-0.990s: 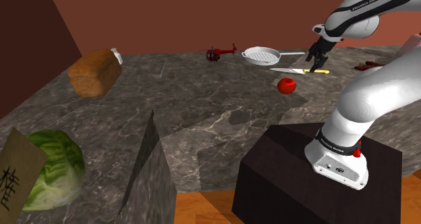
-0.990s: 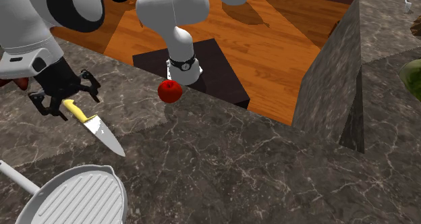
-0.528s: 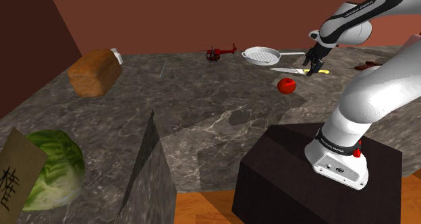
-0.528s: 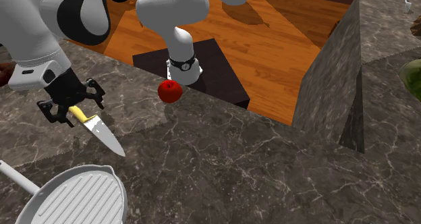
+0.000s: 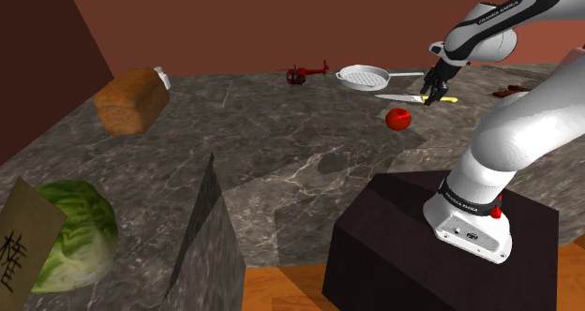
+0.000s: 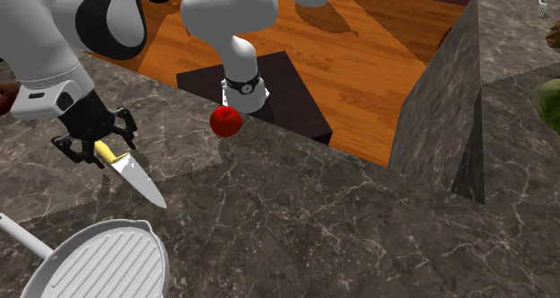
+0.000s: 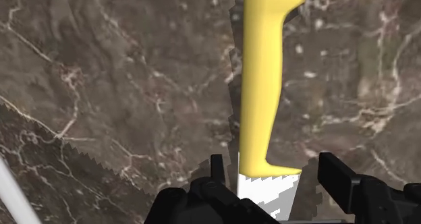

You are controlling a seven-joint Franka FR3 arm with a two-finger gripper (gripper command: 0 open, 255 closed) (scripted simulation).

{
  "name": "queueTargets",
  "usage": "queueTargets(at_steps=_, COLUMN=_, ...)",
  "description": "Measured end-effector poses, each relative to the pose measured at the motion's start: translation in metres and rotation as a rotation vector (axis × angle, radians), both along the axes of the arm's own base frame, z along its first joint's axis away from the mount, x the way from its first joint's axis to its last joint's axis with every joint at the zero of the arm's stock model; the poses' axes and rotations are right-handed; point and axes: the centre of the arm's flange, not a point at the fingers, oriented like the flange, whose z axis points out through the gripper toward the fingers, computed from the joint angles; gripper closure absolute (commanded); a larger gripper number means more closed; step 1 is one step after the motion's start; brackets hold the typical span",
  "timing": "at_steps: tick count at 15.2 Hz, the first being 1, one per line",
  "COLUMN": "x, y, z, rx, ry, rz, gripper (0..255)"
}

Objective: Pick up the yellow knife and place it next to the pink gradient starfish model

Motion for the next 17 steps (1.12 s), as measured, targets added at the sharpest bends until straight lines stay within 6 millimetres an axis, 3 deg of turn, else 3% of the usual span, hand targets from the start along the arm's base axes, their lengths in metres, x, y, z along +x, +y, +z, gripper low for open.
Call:
queueTargets(at_steps=8, x=0.000, y=0.000, z=0.003, rx=0.002, ry=0.002, rz=0.000, gripper=255)
queueTargets(at_steps=17, x=-0.001, y=0.000, z=0.045, rx=-0.001, ry=0.001, rz=0.001, gripper=255)
